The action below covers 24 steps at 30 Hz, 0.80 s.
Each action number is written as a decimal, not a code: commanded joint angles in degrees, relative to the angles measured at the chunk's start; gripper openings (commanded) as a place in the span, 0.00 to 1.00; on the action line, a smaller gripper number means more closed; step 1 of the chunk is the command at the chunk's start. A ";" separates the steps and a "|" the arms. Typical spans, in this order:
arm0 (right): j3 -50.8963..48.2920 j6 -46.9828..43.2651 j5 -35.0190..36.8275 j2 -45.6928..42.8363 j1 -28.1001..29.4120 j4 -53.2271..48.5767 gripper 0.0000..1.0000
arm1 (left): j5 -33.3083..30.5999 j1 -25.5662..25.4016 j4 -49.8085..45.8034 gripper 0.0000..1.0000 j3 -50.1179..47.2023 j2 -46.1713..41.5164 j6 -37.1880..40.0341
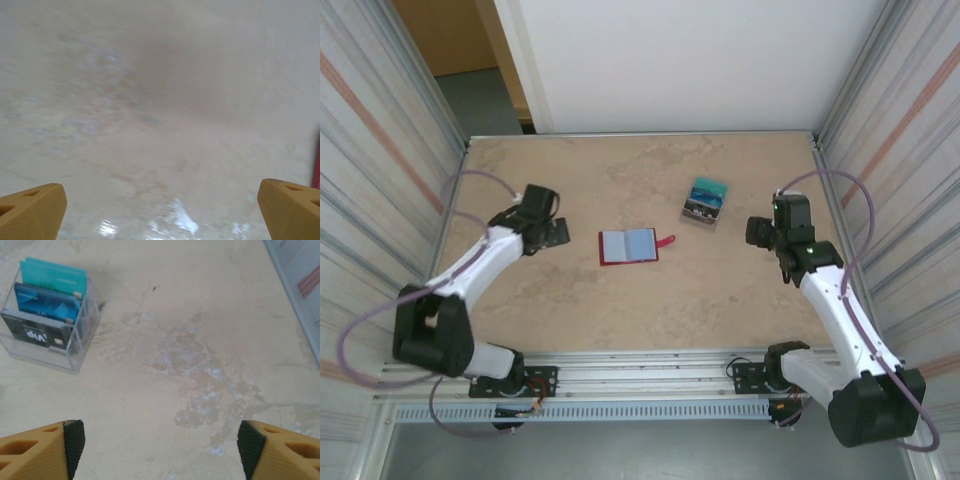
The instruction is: Take the credit cards out of the card holder
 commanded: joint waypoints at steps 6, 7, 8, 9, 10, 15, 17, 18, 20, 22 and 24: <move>-11.16 2.19 3.94 -7.90 -0.73 18.25 0.99 | -12.15 2.91 25.67 0.99 -18.15 -21.40 11.86; -13.13 1.41 3.69 -8.71 -0.90 21.14 0.99 | -11.83 3.06 29.67 0.99 -20.40 -23.35 13.89; -15.16 -0.22 2.80 -9.54 -1.02 24.20 0.99 | -11.92 3.15 33.96 0.99 -22.84 -25.32 15.85; -17.04 -1.79 2.08 -10.20 -1.21 26.81 0.99 | -12.19 3.35 38.23 0.99 -25.41 -26.83 17.44; -18.43 -3.16 1.26 -10.61 -1.30 28.92 0.99 | -11.90 3.88 41.31 0.99 -27.32 -27.77 18.53; -25.08 -7.27 -0.26 -9.10 -2.63 40.85 0.99 | -5.57 8.50 52.24 0.99 -33.83 -27.92 22.03; -27.08 -6.08 -1.48 -7.05 -4.52 44.90 0.99 | -4.56 8.83 57.68 0.99 -35.94 -26.43 23.87; -28.39 -5.44 -2.91 -5.84 -5.74 47.78 0.99 | -4.09 8.91 59.60 0.99 -36.60 -25.44 24.63; -31.00 -3.86 -4.25 -3.46 -7.72 53.68 0.99 | -2.86 9.20 62.53 0.99 -37.60 -23.45 25.51; -32.60 -2.48 -5.71 -0.87 -9.45 58.87 0.99 | -0.84 9.66 66.10 0.99 -38.57 -21.10 25.48; -33.08 -2.10 -6.61 1.76 -10.17 61.80 0.99 | 0.67 9.97 68.92 0.99 -39.19 -18.60 25.54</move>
